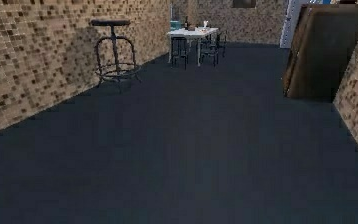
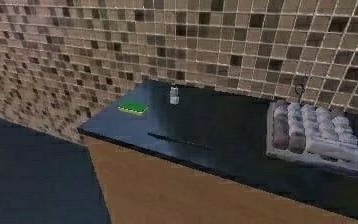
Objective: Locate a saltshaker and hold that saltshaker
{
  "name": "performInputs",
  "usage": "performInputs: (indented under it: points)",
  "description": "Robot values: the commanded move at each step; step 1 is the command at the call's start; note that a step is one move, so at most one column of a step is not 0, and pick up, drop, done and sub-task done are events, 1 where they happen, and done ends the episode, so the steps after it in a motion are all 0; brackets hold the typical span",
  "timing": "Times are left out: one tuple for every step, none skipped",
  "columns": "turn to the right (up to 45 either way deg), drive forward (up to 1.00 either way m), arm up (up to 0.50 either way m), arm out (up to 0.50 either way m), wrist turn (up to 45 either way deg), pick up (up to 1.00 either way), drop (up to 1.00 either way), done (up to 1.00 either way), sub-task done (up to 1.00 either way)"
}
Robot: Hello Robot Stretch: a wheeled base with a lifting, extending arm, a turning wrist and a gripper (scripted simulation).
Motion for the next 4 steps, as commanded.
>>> performInputs:
  points:
    - [45.0,0.0,0.0,0.0,0.0,0.0,0.0,0.0,0.0]
    - [45.0,0.0,0.0,0.0,0.0,0.0,0.0,0.0,0.0]
    - [12.0,0.0,0.0,0.0,0.0,0.0,0.0,0.0,0.0]
    - [0.0,0.3,0.0,0.0,0.0,0.0,0.0,0.0,0.0]
